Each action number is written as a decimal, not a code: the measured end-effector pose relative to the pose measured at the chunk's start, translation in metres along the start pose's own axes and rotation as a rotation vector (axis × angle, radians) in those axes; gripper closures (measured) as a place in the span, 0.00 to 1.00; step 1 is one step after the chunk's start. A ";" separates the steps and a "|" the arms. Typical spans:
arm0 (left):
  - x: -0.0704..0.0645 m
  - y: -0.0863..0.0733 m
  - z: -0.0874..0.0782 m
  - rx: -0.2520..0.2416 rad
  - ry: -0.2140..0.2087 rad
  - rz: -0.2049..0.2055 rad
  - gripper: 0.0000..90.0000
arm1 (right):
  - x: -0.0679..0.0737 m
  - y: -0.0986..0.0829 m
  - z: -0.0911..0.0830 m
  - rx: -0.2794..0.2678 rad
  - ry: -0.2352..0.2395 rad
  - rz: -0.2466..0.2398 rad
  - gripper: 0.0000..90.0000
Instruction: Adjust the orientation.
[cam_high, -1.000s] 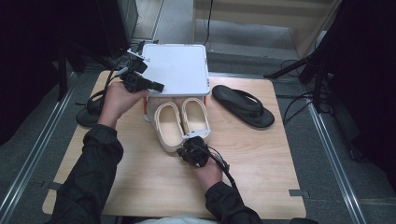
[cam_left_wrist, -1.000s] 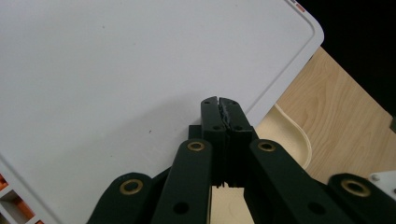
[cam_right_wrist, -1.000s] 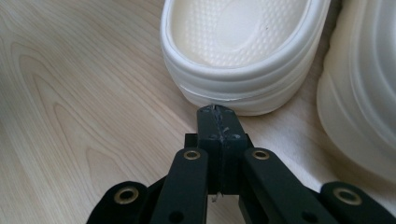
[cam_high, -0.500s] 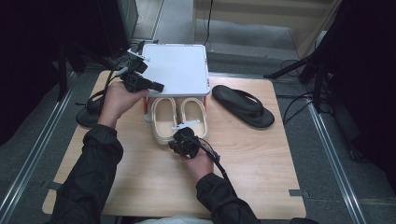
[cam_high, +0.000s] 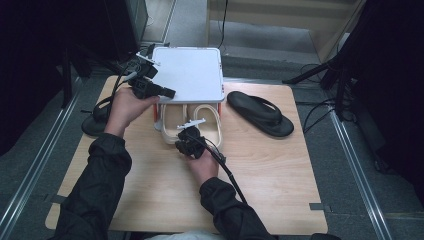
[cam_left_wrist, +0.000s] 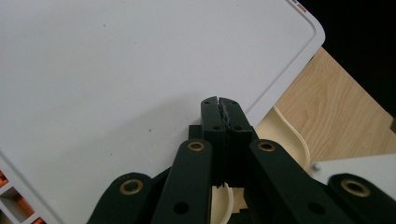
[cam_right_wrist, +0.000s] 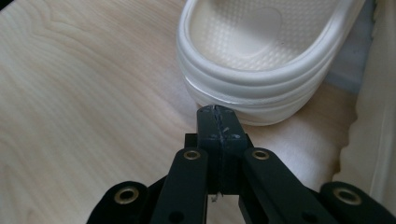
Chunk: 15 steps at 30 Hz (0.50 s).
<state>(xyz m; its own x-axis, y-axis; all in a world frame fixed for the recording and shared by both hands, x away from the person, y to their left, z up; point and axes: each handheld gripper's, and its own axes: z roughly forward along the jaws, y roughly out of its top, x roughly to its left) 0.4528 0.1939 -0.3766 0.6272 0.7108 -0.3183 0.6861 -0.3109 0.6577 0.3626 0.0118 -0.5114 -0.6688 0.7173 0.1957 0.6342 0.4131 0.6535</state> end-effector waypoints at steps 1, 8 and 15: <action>0.000 0.000 0.000 0.000 0.000 0.001 1.00 | 0.000 0.002 0.002 -0.002 0.002 0.005 1.00; 0.000 0.000 0.000 0.003 0.000 -0.001 1.00 | -0.005 0.021 0.015 -0.014 -0.040 -0.012 1.00; 0.000 0.000 0.000 0.002 0.001 0.003 1.00 | -0.011 0.032 0.026 -0.033 -0.085 0.022 1.00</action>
<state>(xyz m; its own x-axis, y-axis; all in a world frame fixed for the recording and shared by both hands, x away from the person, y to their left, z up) 0.4528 0.1937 -0.3764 0.6288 0.7104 -0.3163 0.6854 -0.3142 0.6568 0.3998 0.0317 -0.5115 -0.6185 0.7715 0.1489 0.6345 0.3786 0.6739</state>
